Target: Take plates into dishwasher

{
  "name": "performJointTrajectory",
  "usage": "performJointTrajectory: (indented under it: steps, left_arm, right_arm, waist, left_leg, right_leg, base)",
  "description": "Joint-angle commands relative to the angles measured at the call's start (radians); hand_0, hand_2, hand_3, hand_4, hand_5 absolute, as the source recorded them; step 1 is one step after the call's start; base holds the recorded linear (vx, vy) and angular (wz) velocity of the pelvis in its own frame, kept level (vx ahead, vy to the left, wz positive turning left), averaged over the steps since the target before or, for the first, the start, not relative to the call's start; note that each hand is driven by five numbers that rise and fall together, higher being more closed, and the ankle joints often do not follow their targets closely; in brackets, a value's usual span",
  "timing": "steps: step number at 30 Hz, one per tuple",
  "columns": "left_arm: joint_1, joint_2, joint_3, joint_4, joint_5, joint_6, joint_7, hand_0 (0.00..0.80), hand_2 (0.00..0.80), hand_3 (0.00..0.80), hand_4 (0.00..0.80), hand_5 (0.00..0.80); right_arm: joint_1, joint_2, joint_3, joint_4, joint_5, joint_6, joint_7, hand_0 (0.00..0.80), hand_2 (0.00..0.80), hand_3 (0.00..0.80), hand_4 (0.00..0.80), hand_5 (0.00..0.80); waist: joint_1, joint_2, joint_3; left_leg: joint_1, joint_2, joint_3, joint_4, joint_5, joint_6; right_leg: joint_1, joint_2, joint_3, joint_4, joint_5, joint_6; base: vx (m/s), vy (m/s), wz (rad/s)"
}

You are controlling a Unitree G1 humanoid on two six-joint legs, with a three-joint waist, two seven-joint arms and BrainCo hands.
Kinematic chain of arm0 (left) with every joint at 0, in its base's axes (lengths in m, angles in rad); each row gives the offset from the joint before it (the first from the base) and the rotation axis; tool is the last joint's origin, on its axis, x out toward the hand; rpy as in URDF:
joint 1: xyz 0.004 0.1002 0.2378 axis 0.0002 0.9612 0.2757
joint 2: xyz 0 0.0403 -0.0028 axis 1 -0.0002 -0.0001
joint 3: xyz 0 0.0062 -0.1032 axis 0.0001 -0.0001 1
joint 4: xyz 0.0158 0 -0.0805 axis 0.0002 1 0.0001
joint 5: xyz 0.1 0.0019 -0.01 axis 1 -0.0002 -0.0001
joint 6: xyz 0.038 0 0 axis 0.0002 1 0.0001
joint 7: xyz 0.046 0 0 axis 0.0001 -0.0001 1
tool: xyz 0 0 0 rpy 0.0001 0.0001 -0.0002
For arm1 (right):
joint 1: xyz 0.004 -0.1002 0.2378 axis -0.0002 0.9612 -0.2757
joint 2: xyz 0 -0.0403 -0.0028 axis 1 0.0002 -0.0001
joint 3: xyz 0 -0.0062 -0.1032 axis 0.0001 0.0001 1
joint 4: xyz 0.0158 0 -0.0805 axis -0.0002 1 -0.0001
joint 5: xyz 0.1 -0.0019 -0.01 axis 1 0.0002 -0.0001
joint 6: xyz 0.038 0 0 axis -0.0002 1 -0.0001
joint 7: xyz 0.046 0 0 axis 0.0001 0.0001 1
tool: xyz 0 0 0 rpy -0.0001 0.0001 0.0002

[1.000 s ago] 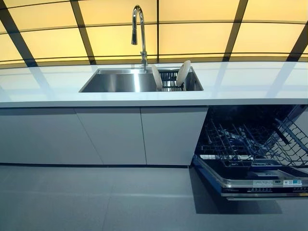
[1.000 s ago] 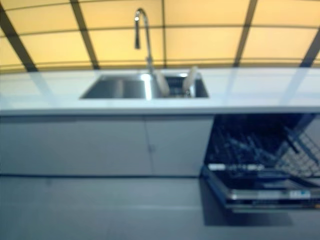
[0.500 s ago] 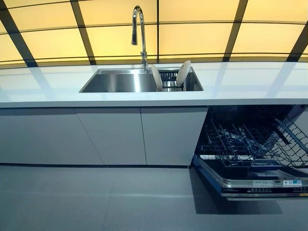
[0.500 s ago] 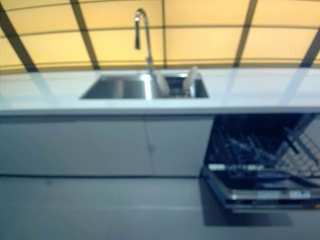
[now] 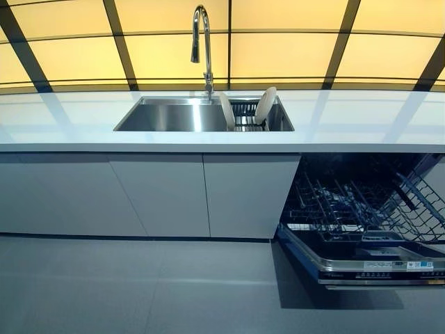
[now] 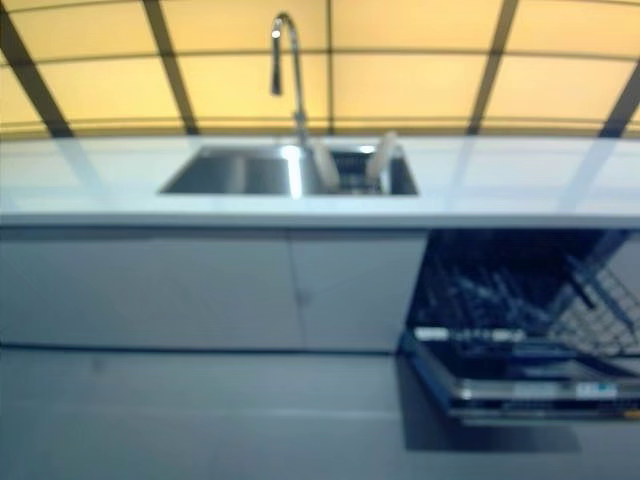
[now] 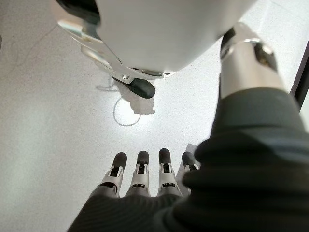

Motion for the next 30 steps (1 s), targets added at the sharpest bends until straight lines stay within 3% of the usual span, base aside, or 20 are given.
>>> performJointTrajectory:
  steps: [1,11,18,19,20,21,23,25,26,27,28,29,30]
  left_arm:
    - [-0.069,-0.023,0.0,0.066,0.038,-0.001,0.001,0.0,0.0,0.0,0.0,0.0]
    - [-0.045,-0.03,-0.017,0.066,0.044,0.004,0.017,0.0,0.0,0.0,0.0,0.0]
    - [-0.109,-0.025,-0.035,0.038,-0.032,-0.025,0.074,0.0,0.0,0.0,0.0,0.0]
    - [-0.119,-0.032,-0.026,0.036,-0.081,-0.05,0.095,0.0,0.0,0.0,0.0,0.0]
    - [-0.128,-0.037,-0.006,0.017,-0.087,-0.077,0.114,0.0,0.0,0.0,0.0,0.0]
    - [-0.13,-0.04,0.007,0.005,-0.111,-0.106,0.112,0.0,0.0,0.0,0.0,0.0]
    - [-0.12,-0.044,0.019,-0.025,-0.097,-0.151,0.132,0.0,0.0,0.0,0.0,0.0]
    - [-0.096,-0.048,0.028,-0.033,-0.116,-0.164,0.13,0.0,0.0,0.0,0.0,0.0]
    - [-0.083,-0.05,0.028,-0.032,-0.14,-0.163,0.128,0.0,0.0,0.0,0.0,0.0]
    - [-0.07,-0.053,0.032,-0.029,-0.165,-0.155,0.124,0.0,0.0,0.0,0.0,0.0]
    - [-0.053,-0.062,0.042,-0.018,-0.192,-0.145,0.126,0.0,0.0,0.0,0.0,0.0]
    - [-0.034,-0.075,0.055,-0.005,-0.222,-0.151,0.133,0.0,0.0,0.0,0.0,0.0]
    - [-0.022,-0.083,0.065,0.002,-0.244,-0.158,0.143,0.0,0.0,0.0,0.0,0.0]
  right_arm:
    - [-0.064,0.008,0.03,0.043,-0.033,0.032,-0.011,0.0,0.0,0.0,0.0,0.0]
    - [-0.043,0.022,0.04,0.028,-0.04,0.058,-0.062,0.0,0.0,0.0,0.0,0.0]
    - [-0.084,0.013,0.081,-0.016,-0.012,0.067,-0.099,0.0,0.0,0.0,0.0,0.0]
    - [-0.096,0.004,0.086,-0.025,-0.006,0.076,-0.103,0.0,0.0,0.0,0.0,0.0]
    - [-0.1,-0.004,0.084,-0.035,0.002,0.081,-0.114,0.0,0.0,0.0,0.0,0.0]
    - [-0.098,-0.012,0.087,-0.046,0.015,0.089,-0.123,0.0,0.0,0.0,0.0,0.0]
    - [-0.083,-0.023,0.083,-0.058,0.008,0.1,-0.137,0.0,0.0,0.0,0.0,0.0]
    - [-0.061,-0.024,0.078,-0.06,0.003,0.092,-0.146,0.0,0.0,0.0,0.0,0.0]
    - [-0.055,-0.018,0.077,-0.058,0.003,0.087,-0.151,0.0,0.0,0.0,0.0,0.0]
    - [-0.052,-0.012,0.079,-0.058,0.004,0.086,-0.156,0.0,0.0,0.0,0.0,0.0]
    - [-0.045,-0.005,0.08,-0.053,0.008,0.08,-0.164,0.0,0.0,0.0,0.0,0.0]
    - [-0.04,0.002,0.081,-0.048,-0.003,0.08,-0.167,0.0,0.0,0.0,0.0,0.0]
    - [-0.036,0.005,0.08,-0.044,-0.011,0.078,-0.168,0.0,0.0,0.0,0.0,0.0]
  waist:
    - [0.028,-0.027,0.047]
    - [0.016,-0.023,0.057]
    - [0.004,-0.028,0.113]
    - [0.003,-0.037,0.129]
    - [0.002,-0.052,0.158]
    - [0.003,-0.054,0.177]
    - [0.007,-0.038,0.213]
    - [0.006,-0.016,0.227]
    - [0.007,-0.007,0.23]
    - [0.006,0.003,0.226]
    - [0.01,0.015,0.219]
    - [0.012,0.024,0.211]
    - [0.015,0.027,0.205]
  left_leg:
    - [0.031,-0.071,0.08,0.004,-0.084,0.073]
    - [-0.017,-0.063,0.093,0.004,-0.066,0.065]
    - [-0.062,-0.044,0.075,0.029,-0.036,0.065]
    - [-0.097,-0.041,0.1,0.118,-0.06,0.063]
    - [-0.166,-0.034,0.142,0.304,-0.091,0.06]
    - [-0.227,-0.021,0.162,0.447,-0.082,0.057]
    - [-0.336,-0.04,0.146,0.578,-0.026,0.036]
    - [-0.366,-0.055,0.158,0.484,0.053,0.001]
    - [-0.346,-0.069,0.151,0.366,0.11,-0.017]
    - [-0.337,-0.086,0.125,0.271,0.151,-0.026]
    - [-0.326,-0.105,0.064,0.149,0.197,-0.032]
    - [-0.318,-0.12,0.0,0.055,0.212,-0.031]
    - [-0.312,-0.125,-0.024,0.02,0.213,-0.028]
  right_leg:
    - [0.028,0.014,0.038,0.01,-0.062,0.027]
    - [-0.021,0.021,0.046,0.032,-0.067,0.024]
    - [-0.122,0.042,0.085,0.169,-0.129,-0.022]
    - [-0.129,0.033,0.083,0.182,-0.13,-0.031]
    - [-0.124,0.019,0.074,0.194,-0.128,-0.041]
    - [-0.122,0.017,0.063,0.207,-0.13,-0.053]
    - [-0.107,0.03,0.06,0.225,-0.13,-0.066]
    - [-0.083,0.04,0.06,0.238,-0.132,-0.062]
    - [-0.066,0.046,0.062,0.238,-0.133,-0.057]
    - [-0.057,0.053,0.069,0.238,-0.134,-0.052]
    - [-0.042,0.066,0.086,0.24,-0.139,-0.048]
    - [-0.026,0.078,0.115,0.246,-0.148,-0.046]
    - [-0.015,0.084,0.135,0.247,-0.155,-0.045]
  base:
    - [0.054,-0.012,0.0]
    - [0.057,-0.022,0.0]
    - [-0.022,-0.144,0.07]
    - [-0.081,-0.174,0.32]
    - [-0.073,-0.176,0.44]
    - [-0.039,-0.162,0.56]
    - [0.045,-0.057,0.4]
    - [0.218,0.043,0.07]
    - [0.306,0.089,0.03]
    - [0.357,0.12,0.02]
    - [0.405,0.164,-0.08]
    - [0.422,0.181,-0.21]
    - [0.448,0.208,-0.38]
